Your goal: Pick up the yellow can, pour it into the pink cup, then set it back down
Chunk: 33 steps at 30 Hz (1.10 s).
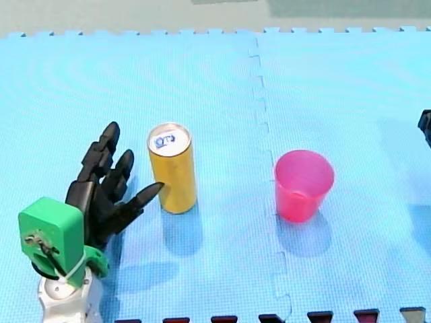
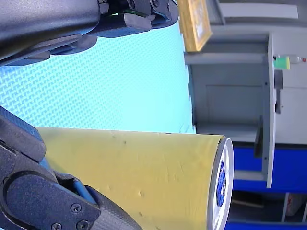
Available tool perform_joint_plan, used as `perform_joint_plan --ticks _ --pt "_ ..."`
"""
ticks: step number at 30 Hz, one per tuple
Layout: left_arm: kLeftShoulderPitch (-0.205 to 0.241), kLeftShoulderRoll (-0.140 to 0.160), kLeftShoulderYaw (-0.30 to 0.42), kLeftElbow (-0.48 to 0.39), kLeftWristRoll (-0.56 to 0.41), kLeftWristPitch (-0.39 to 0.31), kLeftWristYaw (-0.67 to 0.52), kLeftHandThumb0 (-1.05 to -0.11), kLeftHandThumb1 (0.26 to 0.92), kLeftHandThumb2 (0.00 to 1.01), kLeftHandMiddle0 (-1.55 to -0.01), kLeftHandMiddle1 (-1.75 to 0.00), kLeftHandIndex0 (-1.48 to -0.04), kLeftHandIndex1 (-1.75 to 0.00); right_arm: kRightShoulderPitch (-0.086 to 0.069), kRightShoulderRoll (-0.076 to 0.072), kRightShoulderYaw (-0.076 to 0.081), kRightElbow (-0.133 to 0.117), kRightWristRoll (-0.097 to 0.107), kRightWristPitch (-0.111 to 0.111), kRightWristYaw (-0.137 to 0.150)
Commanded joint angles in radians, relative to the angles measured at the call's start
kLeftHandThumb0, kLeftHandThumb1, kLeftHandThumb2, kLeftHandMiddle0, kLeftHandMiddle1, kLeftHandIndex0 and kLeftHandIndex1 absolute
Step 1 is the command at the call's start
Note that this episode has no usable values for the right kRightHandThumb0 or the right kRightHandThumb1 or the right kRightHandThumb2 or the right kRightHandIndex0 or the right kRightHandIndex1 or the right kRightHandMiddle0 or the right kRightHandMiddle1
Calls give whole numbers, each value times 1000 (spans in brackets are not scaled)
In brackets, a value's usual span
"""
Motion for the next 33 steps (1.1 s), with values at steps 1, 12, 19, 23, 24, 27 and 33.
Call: perform_joint_plan --ticks 1,12,19,23,24,27,33 --pt "-3 6 0 1 0 -7 -2 -722 642 1 -185 0 -180 0 -4 -3 -3 -1 4 -6 1" --pt "10 20 -35 -4 50 -19 9 -849 673 8 -149 -2 -158 -1 -1 -8 -3 -2 3 -10 2" --pt "9 21 -47 6 58 -29 4 -915 680 2 -148 -1 -155 0 0 -11 -3 -3 2 -10 -1" --pt "8 19 -47 13 51 -35 -19 -928 679 1 -146 0 -153 0 -2 -12 -2 -3 1 -8 -3" --pt "7 19 -48 16 52 -36 -20 -931 680 1 -145 0 -152 0 -2 -12 -2 -3 1 -8 -3" --pt "4 18 -53 28 59 -38 -23 -937 682 1 -140 0 -151 0 -2 -13 -1 -3 0 -7 -4" --pt "-7 13 -56 49 58 -20 -29 -935 678 0 -129 0 -148 0 -2 -13 1 -3 -2 -7 -10"
